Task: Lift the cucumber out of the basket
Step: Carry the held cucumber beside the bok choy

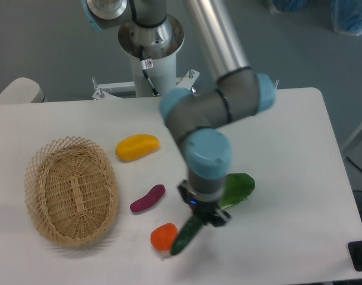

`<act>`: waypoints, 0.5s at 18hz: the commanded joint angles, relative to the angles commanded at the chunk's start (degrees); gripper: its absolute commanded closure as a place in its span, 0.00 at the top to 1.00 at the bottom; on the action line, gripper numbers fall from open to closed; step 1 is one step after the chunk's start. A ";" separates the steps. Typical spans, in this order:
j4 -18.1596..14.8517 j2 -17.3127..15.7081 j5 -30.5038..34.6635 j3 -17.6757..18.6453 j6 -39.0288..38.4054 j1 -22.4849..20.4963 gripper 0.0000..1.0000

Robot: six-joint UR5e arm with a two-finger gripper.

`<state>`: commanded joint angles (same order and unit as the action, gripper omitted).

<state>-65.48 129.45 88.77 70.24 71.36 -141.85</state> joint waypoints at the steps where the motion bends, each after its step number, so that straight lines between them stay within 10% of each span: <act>1: -0.09 1.14 0.00 -1.58 0.88 -0.44 0.16; 9: -5.88 5.64 0.00 -9.15 6.07 -2.56 0.16</act>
<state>-71.36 135.09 88.77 61.09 77.43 -144.41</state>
